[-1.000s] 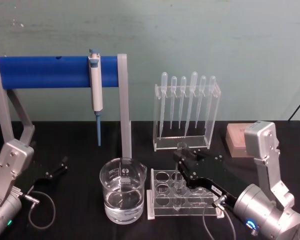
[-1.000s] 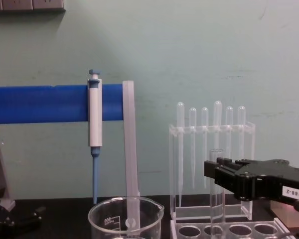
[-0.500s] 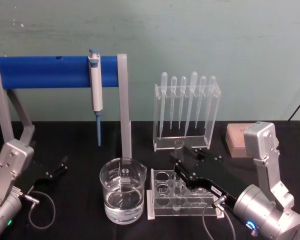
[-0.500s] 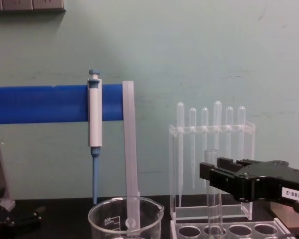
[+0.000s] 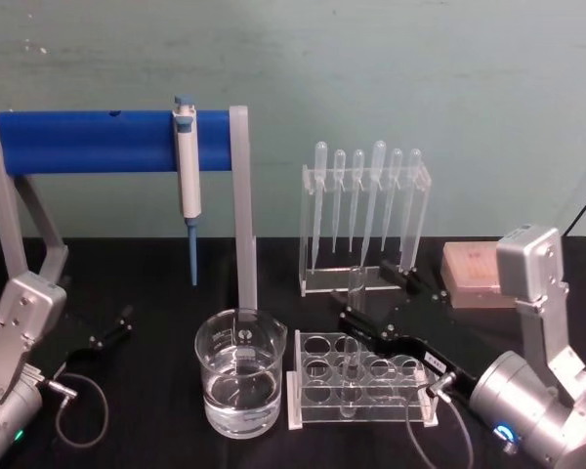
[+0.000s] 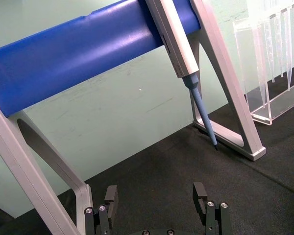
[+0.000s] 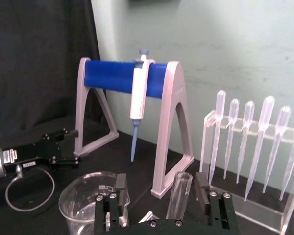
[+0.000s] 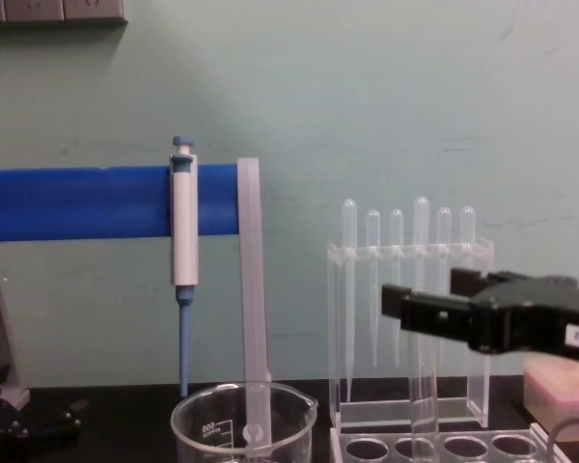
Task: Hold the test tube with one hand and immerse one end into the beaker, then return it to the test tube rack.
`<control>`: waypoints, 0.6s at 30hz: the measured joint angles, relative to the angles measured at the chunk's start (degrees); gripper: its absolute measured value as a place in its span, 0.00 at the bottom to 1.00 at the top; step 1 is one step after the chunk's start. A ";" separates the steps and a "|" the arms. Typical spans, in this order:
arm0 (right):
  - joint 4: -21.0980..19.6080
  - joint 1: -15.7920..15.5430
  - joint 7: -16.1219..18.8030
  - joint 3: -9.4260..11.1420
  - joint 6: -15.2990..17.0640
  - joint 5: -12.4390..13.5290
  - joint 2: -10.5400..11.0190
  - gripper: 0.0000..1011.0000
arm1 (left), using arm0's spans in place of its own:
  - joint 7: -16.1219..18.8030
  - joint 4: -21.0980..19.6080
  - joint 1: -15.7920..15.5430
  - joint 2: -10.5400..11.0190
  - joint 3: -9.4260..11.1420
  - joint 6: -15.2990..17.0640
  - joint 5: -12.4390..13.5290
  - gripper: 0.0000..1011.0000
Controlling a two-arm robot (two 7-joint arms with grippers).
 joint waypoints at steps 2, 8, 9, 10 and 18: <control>-0.83 -0.26 -0.17 0.35 0.05 -0.05 0.19 0.88 | 0.00 0.00 0.00 0.00 0.00 0.00 0.00 0.99; -4.08 -1.91 -1.35 2.41 0.27 -0.10 1.05 0.99 | 0.00 0.00 0.00 0.00 0.00 0.00 0.00 0.99; -4.98 -2.62 -1.77 3.16 0.30 -0.12 1.35 0.99 | 0.00 0.00 0.00 0.00 0.00 0.00 0.00 0.99; -4.98 -2.62 -1.77 3.16 0.30 -0.12 1.35 0.99 | 0.00 0.00 0.00 0.00 0.00 0.00 0.00 0.99; -8.42 -7.59 -4.61 9.18 0.72 -0.96 2.87 0.99 | 0.00 0.00 0.00 0.00 0.00 0.00 0.00 0.99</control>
